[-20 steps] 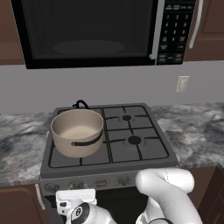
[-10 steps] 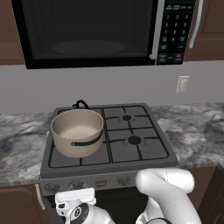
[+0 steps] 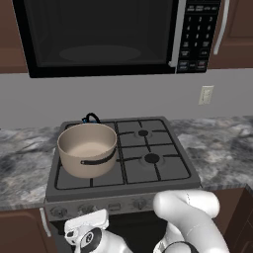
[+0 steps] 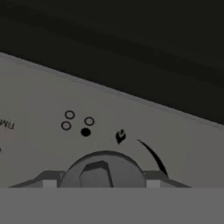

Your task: Pick the kettle from the cabinet and place it on a stove burner. Then pick the pot from the counter and place it on another stove burner. Finally, turn both burners on.

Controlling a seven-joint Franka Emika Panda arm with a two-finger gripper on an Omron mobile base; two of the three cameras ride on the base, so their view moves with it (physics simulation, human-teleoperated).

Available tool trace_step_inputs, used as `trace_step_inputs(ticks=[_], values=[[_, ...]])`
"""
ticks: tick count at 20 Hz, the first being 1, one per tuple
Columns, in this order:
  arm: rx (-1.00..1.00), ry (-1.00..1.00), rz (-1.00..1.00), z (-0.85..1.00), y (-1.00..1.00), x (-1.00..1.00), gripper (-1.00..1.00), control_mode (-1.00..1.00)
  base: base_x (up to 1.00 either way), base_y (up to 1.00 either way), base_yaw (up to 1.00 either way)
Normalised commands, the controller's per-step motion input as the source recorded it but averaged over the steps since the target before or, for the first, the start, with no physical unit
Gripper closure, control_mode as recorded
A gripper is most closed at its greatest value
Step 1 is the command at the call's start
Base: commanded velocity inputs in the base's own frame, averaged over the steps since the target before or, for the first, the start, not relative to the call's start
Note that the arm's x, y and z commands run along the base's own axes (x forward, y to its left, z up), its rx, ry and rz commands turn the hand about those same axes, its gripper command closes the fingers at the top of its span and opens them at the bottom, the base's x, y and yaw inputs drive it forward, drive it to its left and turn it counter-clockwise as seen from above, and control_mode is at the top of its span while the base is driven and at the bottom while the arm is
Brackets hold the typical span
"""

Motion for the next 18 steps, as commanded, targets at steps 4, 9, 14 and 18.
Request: trace_step_inputs(ticks=[4,9,14,18], values=[[-0.26,0.04,0.0,0.05,0.0,0.0,1.0,-1.0,0.0,0.0,0.0],[-0.26,0.03,0.0,0.0,0.0,-0.03,1.0,-1.0,0.0,0.0,0.0],[-0.24,0.03,0.0,0.0,0.02,-0.02,1.0,-1.0,0.0,0.0,0.0],[-0.14,0.1,0.0,0.0,0.09,-0.03,1.0,-1.0,0.0,0.0,0.0]])
